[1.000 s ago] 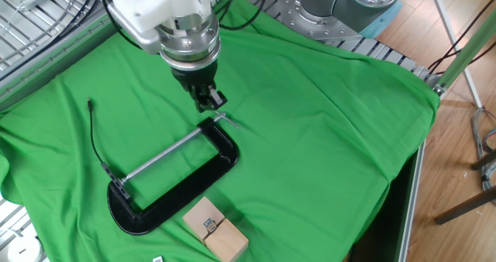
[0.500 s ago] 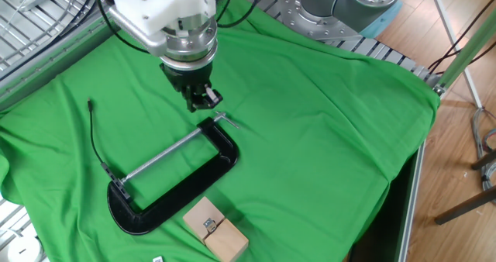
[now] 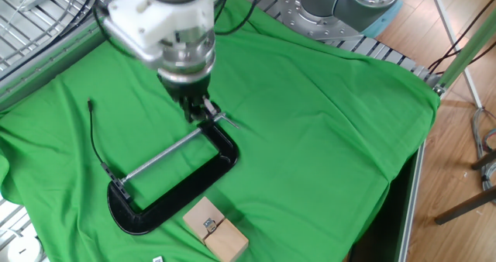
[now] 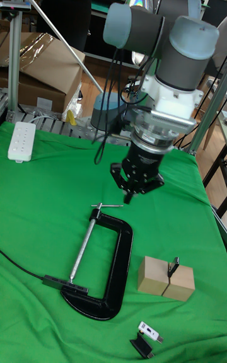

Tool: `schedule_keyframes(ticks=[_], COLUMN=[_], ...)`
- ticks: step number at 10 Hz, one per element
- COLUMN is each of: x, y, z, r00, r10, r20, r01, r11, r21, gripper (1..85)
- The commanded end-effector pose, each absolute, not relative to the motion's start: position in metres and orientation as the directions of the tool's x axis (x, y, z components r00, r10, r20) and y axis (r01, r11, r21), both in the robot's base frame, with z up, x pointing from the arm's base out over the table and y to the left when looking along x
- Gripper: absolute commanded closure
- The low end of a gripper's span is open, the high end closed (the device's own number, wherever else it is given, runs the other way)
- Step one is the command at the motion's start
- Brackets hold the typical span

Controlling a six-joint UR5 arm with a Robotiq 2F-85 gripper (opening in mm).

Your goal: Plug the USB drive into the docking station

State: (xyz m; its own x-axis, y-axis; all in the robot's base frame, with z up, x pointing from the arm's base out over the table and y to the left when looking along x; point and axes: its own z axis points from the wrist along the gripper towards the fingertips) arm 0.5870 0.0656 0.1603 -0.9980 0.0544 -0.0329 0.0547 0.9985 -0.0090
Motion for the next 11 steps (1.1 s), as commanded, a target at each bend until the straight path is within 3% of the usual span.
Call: schedule_keyframes(ticks=[1, 3, 4, 7, 8, 11], x=[0.622, 0.632, 0.630, 0.637, 0.626, 0.636], y=[0.098, 0.115, 0.104, 0.103, 0.098, 0.118], z=[0.152, 0.149, 0.150, 0.150, 0.149, 0.154], r00=[-0.996, -0.995, -0.997, -0.997, -0.998, -0.999], r10=[0.071, 0.092, 0.072, -0.028, -0.068, -0.021], r20=[-0.050, -0.043, -0.041, -0.065, -0.020, -0.027], r01=[0.071, 0.091, 0.072, -0.027, -0.067, -0.021], r11=[0.997, 0.996, 0.997, 1.000, 0.997, 1.000], r21=[0.012, 0.025, -0.007, -0.015, -0.033, -0.001], gripper=[76.0, 78.3, 84.0, 84.0, 84.0, 84.0])
